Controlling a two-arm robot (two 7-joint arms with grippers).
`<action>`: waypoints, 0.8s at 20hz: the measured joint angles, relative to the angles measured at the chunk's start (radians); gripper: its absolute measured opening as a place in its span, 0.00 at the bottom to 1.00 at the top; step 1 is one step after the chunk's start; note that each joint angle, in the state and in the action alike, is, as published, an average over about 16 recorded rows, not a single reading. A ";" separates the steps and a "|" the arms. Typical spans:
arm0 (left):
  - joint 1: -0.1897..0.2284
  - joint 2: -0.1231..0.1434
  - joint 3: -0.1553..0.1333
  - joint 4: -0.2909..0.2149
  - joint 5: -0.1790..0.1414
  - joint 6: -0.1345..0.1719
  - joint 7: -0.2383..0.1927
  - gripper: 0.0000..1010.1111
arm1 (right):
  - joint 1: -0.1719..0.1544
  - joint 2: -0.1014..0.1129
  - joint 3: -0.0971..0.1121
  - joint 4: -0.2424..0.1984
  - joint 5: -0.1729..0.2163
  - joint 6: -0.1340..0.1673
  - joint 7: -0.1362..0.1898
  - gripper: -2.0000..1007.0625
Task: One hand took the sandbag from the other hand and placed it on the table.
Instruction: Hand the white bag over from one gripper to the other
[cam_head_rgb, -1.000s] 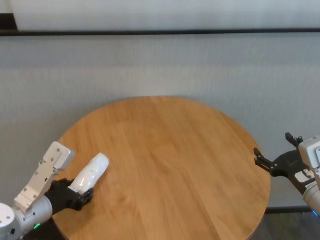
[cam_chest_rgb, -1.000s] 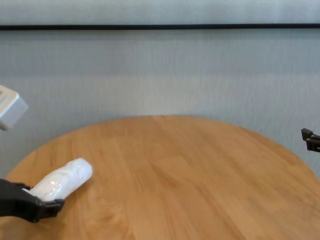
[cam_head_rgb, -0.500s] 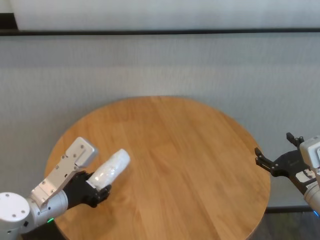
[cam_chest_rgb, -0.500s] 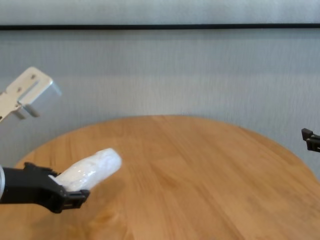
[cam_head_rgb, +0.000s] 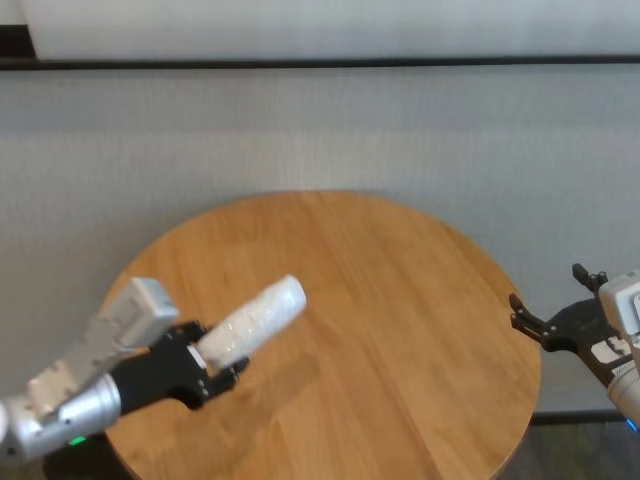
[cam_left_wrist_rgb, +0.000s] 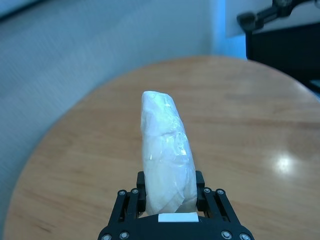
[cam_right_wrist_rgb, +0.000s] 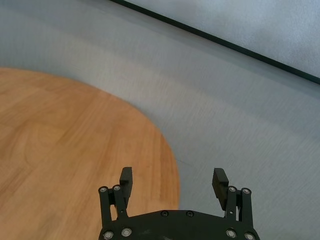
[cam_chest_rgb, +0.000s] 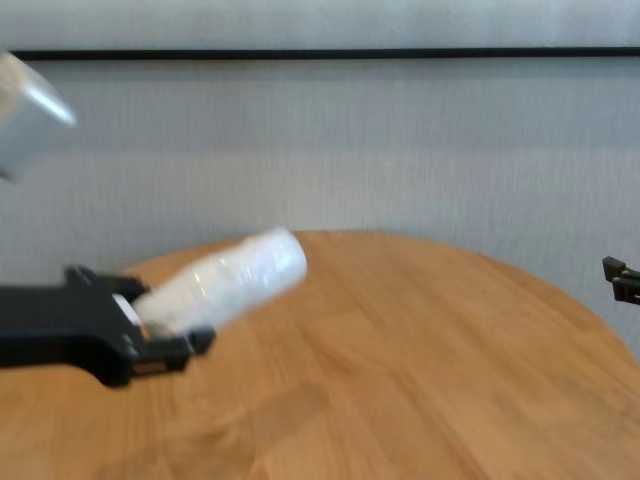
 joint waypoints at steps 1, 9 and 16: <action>0.009 0.009 -0.006 -0.011 -0.012 -0.023 -0.007 0.56 | 0.000 0.000 0.000 0.000 0.000 0.000 0.000 1.00; 0.079 0.077 -0.059 -0.109 -0.093 -0.147 -0.040 0.56 | 0.000 0.000 0.000 0.000 0.000 0.000 0.000 1.00; 0.091 0.130 -0.056 -0.175 -0.130 -0.180 -0.092 0.56 | 0.000 0.000 0.000 0.000 0.000 0.000 0.000 1.00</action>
